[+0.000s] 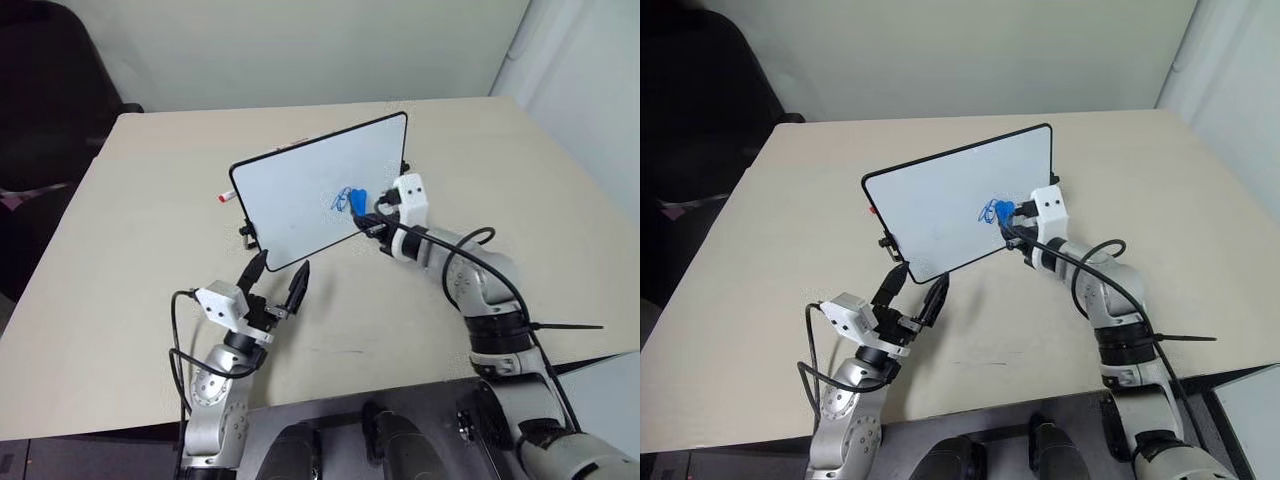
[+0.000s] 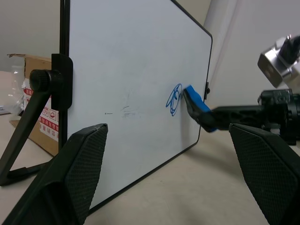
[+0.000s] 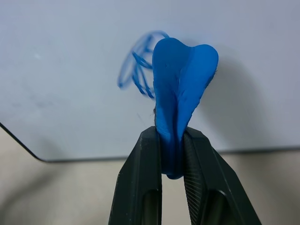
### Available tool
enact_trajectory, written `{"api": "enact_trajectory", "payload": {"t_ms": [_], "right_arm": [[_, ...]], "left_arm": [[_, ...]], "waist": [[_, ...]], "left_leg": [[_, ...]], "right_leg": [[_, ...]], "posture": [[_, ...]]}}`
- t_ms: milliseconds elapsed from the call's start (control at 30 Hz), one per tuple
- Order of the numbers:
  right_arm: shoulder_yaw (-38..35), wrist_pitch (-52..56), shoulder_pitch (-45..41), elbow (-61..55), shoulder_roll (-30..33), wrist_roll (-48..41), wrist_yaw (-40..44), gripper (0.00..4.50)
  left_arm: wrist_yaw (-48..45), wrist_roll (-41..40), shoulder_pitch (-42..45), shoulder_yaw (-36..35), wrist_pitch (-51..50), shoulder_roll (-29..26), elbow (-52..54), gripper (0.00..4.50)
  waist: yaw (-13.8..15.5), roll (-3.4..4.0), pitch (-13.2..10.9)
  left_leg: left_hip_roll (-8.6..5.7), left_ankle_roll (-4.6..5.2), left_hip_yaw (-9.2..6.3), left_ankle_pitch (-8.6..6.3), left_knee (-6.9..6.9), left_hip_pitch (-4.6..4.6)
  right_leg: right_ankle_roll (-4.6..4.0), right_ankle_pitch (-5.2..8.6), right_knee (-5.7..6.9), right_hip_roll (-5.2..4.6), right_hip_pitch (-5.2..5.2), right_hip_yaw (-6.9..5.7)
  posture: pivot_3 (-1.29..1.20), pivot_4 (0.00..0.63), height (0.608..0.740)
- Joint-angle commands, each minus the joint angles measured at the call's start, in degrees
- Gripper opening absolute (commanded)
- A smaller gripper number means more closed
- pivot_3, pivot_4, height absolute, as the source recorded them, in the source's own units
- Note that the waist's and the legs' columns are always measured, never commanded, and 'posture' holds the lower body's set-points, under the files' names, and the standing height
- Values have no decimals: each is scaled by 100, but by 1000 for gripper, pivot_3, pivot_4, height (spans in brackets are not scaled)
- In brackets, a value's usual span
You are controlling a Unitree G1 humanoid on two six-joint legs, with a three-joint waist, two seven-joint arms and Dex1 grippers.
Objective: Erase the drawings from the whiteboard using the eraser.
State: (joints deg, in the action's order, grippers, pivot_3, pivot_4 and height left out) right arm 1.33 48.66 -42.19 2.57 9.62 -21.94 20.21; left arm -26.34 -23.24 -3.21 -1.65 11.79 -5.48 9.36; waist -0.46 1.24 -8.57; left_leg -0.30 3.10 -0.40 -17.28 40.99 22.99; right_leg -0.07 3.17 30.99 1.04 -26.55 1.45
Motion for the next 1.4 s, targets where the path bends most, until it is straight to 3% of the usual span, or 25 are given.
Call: {"api": "enact_trajectory", "payload": {"t_ms": [33,267,667,1167,1400], "right_arm": [[35,-319,-252,18,-181,83,-30,310],[-99,-490,-420,216,-384,87,-43,310],[536,-566,-156,1050,-453,587,125,310],[-226,-650,-881,807,-197,349,250,310],[155,-528,-552,922,-312,552,310,310]], "left_arm": [[13,-46,-27,-72,31,-42,329,4500],[59,-88,-158,-144,-50,-82,525,4500],[118,-71,-431,-139,-108,-61,857,4500],[139,-131,-417,-148,-166,-62,870,4500],[130,-125,-430,-132,-187,-63,901,4500]], "waist": [[-4,0,0],[-25,0,0],[-57,-1,0],[-60,0,0],[-60,-1,0]], "left_leg": [[1,0,0,-1,-1,0],[1,-3,3,1,0,0],[5,-9,4,12,0,-6],[5,-11,6,13,0,-3],[6,-11,6,12,0,-3]], "right_leg": [[-2,1,1,0,-1,-1],[0,2,1,0,-2,-1],[-1,1,6,1,-1,-1],[-3,0,6,1,-3,-1],[-3,0,6,1,-4,-1]], "posture": [[0,150,740],[0,150,740],[0,150,740],[0,150,740],[0,150,740]]}}
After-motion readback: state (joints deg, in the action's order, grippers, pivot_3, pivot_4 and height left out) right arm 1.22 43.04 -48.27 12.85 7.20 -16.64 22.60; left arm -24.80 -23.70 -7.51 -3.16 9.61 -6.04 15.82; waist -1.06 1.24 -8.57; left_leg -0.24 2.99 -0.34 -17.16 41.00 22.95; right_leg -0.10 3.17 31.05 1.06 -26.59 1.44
